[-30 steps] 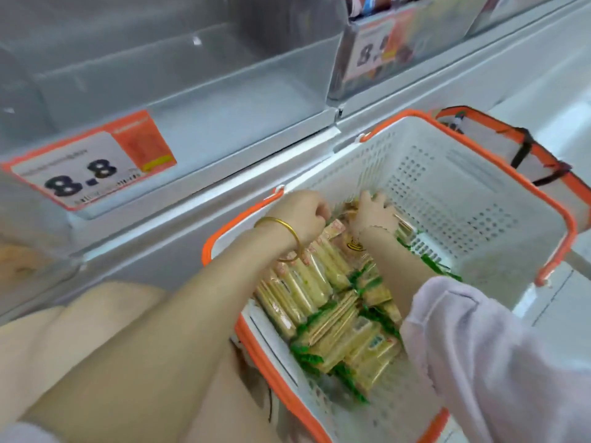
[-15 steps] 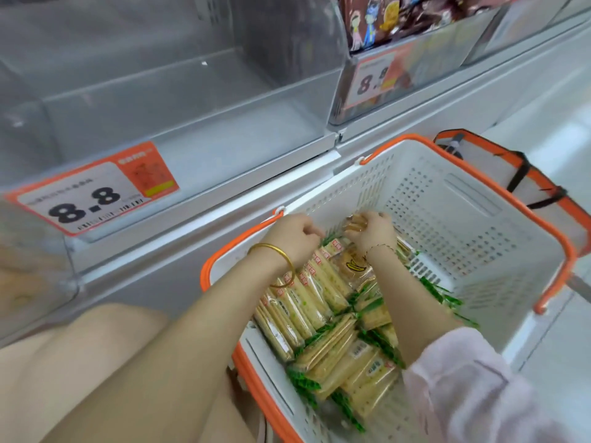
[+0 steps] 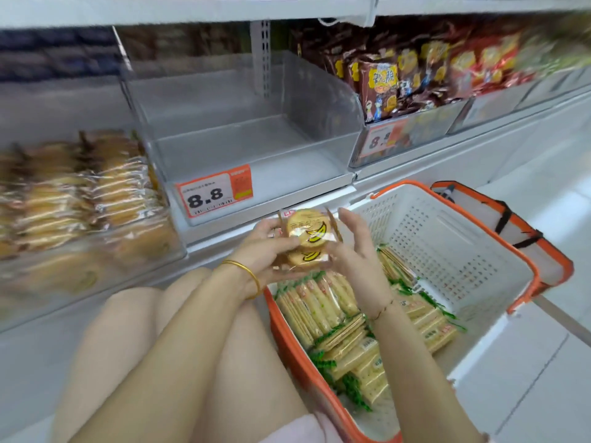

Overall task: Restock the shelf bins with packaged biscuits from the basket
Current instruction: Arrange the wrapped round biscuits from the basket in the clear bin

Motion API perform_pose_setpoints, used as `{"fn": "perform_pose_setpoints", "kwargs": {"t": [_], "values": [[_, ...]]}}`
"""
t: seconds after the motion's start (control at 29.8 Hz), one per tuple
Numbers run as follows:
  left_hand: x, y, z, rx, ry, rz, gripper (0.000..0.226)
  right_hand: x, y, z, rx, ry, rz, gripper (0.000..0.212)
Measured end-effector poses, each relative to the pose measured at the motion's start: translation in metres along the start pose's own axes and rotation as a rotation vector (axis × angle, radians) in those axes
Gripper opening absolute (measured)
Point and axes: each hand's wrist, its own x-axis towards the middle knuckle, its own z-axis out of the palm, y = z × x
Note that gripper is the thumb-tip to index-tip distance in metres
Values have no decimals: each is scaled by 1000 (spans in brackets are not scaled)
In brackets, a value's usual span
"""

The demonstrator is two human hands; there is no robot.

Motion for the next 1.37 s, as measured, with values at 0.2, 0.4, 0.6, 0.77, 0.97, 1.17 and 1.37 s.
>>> {"fn": "perform_pose_setpoints", "kwargs": {"t": [0.2,0.4,0.6,0.77,0.97,1.17,1.37], "values": [[-57,25,-44,179,-82,204,42,-2,-37,44,-74,-16,-25,51],[-103,55,-81,441,22,382,21,-11,-65,77,108,-102,-114,21],[-155,90,-114,539,198,500,32,-16,-96,107,350,-48,-214,19],[-199,127,-148,827,494,633,46,-16,-112,152,373,-93,-257,22],[-249,154,-198,756,697,798,39,-16,-129,220,239,-167,-334,35],[-263,139,-256,924,983,672,37,-17,-145,293,-94,-273,-507,30],[-250,124,-282,1170,1037,392,33,-9,-132,331,-342,-382,-451,27]]}}
